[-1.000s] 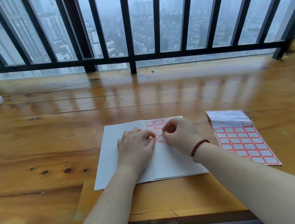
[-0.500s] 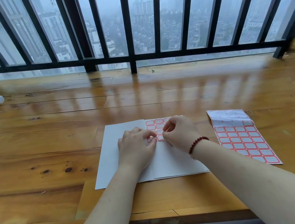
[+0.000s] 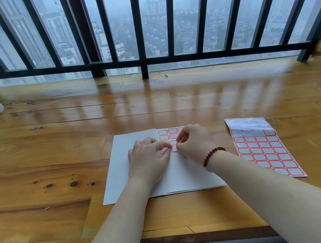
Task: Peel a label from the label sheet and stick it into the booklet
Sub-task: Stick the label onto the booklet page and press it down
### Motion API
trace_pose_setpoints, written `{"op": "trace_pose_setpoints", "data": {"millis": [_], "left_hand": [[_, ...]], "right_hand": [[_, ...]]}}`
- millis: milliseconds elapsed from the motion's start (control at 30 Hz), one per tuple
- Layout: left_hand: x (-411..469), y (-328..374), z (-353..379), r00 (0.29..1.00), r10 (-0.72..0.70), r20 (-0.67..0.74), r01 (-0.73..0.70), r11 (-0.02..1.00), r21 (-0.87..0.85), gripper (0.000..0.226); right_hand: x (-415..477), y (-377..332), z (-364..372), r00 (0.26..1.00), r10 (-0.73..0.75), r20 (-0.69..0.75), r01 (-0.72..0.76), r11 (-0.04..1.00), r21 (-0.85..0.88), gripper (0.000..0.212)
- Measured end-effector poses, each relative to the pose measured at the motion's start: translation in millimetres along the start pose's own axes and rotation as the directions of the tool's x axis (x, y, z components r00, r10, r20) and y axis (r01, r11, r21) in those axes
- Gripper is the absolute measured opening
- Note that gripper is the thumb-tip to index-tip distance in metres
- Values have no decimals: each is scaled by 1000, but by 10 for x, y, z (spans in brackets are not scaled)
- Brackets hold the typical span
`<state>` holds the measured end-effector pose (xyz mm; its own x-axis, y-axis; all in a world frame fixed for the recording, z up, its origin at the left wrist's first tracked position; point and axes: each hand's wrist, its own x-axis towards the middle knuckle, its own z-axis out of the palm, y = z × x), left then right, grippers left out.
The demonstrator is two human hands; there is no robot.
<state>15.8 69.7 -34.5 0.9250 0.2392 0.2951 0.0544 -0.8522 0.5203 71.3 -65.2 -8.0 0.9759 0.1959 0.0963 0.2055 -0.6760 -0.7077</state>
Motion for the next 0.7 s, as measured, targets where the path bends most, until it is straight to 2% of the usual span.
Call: {"op": "trace_pose_setpoints", "data": {"millis": [167, 367, 567, 700], "left_hand": [[-14, 12, -12, 999, 34, 2, -34, 999, 31, 16], [-27, 36, -22, 998, 59, 1, -59, 996, 61, 18], [-34, 39, -21, 998, 63, -9, -63, 997, 51, 17], [-32, 37, -18, 998, 58, -5, -57, 997, 56, 17]], "right_hand": [[15, -16, 17, 999, 25, 33, -25, 1000, 1, 10], [77, -76, -20, 995, 14, 99, -1, 991, -131, 4], [94, -200, -29, 974, 58, 217, 14, 948, -317, 24], [69, -213, 6, 965, 81, 248, 12, 936, -353, 26]]}}
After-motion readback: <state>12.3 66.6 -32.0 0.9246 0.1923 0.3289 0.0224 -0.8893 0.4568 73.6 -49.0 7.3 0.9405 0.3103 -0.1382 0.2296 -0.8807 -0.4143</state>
